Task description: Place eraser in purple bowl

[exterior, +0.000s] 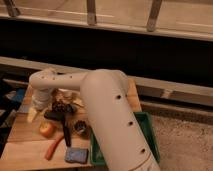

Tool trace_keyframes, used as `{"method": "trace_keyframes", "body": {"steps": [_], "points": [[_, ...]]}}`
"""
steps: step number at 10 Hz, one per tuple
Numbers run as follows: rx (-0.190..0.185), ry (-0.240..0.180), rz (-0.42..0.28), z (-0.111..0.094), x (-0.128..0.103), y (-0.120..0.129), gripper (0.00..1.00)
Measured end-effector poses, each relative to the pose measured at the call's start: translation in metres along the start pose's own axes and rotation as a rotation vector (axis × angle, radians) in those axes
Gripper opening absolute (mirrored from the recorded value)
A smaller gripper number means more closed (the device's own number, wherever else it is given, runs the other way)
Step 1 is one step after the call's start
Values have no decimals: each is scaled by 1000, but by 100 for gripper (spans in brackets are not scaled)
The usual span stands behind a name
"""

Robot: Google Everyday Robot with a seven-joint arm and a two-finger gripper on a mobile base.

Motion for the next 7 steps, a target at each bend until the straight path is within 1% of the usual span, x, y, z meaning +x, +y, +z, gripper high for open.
{"method": "trace_keyframes", "body": {"steps": [2, 7], "points": [[-1, -3, 12, -2, 2, -8, 80], [-7, -9, 27, -3, 5, -19, 80]]}}
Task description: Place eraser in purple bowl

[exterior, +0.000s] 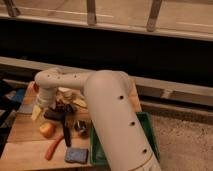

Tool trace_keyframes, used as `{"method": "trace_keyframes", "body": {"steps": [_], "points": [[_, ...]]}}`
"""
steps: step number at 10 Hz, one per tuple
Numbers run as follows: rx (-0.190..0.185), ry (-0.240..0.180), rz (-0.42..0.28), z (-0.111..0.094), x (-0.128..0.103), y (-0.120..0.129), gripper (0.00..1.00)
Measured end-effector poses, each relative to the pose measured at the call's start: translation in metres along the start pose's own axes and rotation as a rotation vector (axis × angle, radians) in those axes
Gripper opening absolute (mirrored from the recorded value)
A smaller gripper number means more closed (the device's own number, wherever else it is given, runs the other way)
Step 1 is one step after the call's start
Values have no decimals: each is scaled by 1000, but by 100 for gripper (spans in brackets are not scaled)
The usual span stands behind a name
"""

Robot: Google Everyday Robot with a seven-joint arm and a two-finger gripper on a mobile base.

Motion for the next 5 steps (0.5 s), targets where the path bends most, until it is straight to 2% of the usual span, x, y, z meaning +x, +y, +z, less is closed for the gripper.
{"method": "trace_keyframes", "body": {"steps": [5], "points": [[-21, 6, 9, 11, 2, -2, 80]]}}
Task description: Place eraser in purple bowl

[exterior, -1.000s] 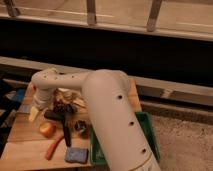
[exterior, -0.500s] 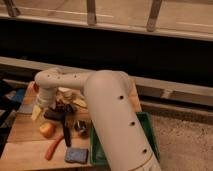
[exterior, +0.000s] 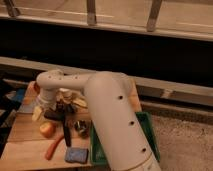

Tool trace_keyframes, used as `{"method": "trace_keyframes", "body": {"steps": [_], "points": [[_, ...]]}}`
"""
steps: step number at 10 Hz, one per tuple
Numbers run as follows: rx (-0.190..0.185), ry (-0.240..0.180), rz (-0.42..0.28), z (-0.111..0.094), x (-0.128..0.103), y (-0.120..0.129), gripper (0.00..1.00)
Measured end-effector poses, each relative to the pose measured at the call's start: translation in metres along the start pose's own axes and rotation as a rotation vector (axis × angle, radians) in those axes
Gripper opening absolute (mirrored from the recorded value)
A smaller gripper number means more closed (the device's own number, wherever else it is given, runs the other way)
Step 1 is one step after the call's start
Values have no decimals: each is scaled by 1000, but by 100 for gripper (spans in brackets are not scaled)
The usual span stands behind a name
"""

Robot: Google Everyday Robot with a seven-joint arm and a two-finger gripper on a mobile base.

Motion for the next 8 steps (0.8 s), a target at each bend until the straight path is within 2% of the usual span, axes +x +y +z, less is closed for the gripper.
{"method": "trace_keyframes", "body": {"steps": [2, 5, 8], "points": [[-7, 4, 0, 4, 0, 1, 80], [24, 24, -4, 18, 3, -3, 80], [60, 18, 12, 24, 4, -12, 80]]}}
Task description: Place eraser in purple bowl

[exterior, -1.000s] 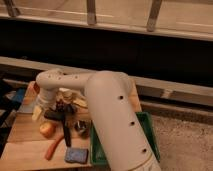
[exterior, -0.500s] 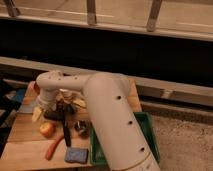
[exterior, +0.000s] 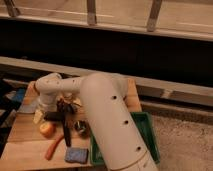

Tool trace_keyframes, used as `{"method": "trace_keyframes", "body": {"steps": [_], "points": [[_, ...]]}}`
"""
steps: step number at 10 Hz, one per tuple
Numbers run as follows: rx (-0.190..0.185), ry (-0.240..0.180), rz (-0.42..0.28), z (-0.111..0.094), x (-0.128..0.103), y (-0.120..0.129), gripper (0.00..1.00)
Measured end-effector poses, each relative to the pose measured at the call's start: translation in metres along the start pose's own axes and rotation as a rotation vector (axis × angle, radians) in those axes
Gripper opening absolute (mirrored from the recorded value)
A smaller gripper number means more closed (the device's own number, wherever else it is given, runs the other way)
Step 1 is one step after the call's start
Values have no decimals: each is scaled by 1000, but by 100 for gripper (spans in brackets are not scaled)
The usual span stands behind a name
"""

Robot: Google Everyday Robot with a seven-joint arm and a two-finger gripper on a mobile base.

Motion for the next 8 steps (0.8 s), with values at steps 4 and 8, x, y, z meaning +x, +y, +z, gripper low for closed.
{"method": "trace_keyframes", "body": {"steps": [4, 8], "points": [[17, -1, 12, 3, 0, -2, 53], [38, 15, 20, 7, 3, -3, 12]]}}
